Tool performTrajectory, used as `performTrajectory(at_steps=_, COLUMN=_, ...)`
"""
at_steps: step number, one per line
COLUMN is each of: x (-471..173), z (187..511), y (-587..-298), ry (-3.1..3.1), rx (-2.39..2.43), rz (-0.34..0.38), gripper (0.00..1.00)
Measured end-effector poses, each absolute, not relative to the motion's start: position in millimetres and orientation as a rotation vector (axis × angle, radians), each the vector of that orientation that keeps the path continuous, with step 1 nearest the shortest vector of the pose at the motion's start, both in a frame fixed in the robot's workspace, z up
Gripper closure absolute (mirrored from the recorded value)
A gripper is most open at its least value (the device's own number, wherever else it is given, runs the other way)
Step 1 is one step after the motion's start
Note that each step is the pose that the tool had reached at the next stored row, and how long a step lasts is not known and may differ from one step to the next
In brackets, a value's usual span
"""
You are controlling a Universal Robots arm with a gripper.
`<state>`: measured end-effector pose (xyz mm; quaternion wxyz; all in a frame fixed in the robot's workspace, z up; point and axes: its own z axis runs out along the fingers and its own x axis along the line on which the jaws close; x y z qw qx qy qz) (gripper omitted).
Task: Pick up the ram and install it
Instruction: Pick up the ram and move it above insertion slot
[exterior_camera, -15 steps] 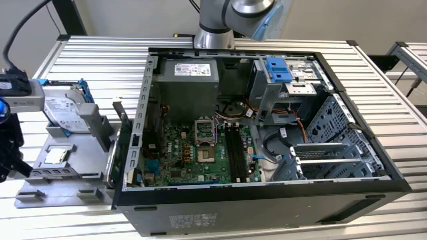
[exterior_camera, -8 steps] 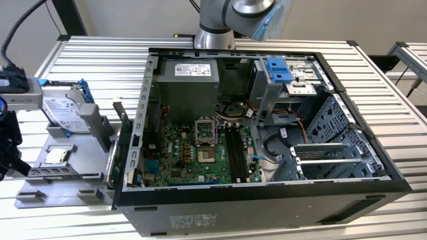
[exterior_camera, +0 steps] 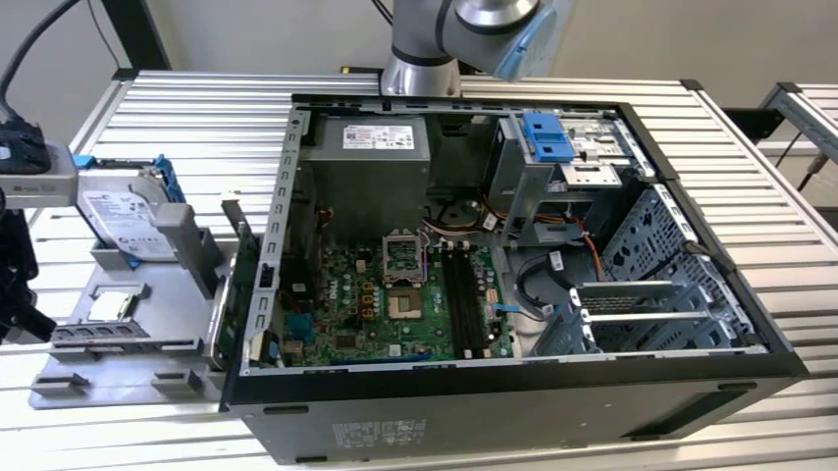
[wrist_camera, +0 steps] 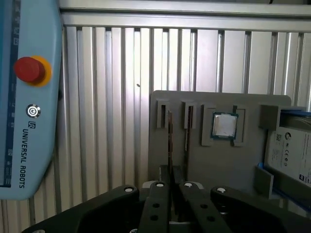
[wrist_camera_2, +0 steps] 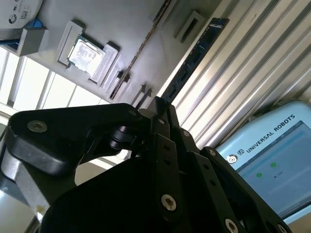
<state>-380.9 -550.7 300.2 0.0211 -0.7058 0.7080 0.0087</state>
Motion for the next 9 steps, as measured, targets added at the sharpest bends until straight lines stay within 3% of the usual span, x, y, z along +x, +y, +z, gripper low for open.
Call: performTrajectory(at_steps=9, x=-380.9, z=307.0, y=-550.7, ry=2.195, rx=-2.188, rz=0.027, gripper=1.0)
